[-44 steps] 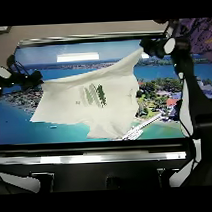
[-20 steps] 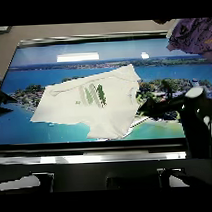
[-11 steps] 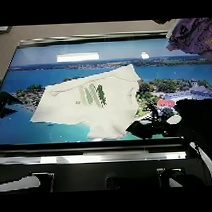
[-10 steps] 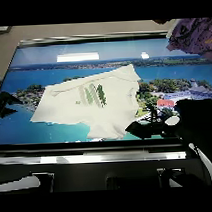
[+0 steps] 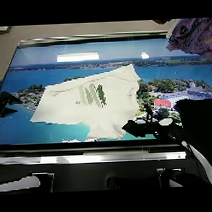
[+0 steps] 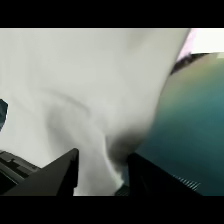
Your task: Fold the clothes and pants, and hang the long-sleeved shirts on hangers.
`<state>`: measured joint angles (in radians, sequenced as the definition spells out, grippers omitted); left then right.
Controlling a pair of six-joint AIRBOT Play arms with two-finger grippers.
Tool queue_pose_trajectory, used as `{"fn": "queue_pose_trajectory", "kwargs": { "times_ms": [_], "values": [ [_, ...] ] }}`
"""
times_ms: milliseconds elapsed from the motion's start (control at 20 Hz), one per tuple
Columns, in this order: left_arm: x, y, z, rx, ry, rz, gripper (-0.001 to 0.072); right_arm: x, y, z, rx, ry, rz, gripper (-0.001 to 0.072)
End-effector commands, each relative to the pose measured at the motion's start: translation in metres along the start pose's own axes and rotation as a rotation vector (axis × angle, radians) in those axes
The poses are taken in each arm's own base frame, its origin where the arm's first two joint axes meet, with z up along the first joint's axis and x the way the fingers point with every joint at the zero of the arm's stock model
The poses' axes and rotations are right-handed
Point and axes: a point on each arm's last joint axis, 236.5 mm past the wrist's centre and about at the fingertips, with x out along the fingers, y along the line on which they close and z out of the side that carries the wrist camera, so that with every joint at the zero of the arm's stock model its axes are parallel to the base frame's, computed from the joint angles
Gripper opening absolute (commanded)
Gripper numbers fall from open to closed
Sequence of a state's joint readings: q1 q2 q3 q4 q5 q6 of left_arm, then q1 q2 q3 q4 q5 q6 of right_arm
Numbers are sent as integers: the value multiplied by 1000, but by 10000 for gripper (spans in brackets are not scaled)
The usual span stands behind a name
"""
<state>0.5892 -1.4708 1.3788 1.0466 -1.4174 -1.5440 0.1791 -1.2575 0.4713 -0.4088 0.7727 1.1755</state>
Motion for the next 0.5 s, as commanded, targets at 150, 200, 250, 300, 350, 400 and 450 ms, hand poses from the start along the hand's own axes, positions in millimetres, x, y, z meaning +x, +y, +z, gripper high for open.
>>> {"fn": "queue_pose_trajectory", "kwargs": {
  "times_ms": [150,200,250,300,350,400,450],
  "values": [
    [-1,3,0,0,-2,10,601,8,-3,8,-8,-24,7,31],
    [-1,3,0,1,-1,11,601,7,-2,8,-10,-22,10,30],
    [0,5,1,0,-4,17,600,6,0,6,-11,-15,17,30],
    [3,7,4,1,-19,20,601,5,2,3,-7,-4,25,30],
    [7,13,8,19,-42,24,601,4,4,1,-8,4,29,29],
    [10,22,14,20,-70,29,601,2,7,-1,-9,9,36,29],
    [14,33,18,3,-95,34,601,-1,9,-1,-5,7,35,29]
  ]
}}
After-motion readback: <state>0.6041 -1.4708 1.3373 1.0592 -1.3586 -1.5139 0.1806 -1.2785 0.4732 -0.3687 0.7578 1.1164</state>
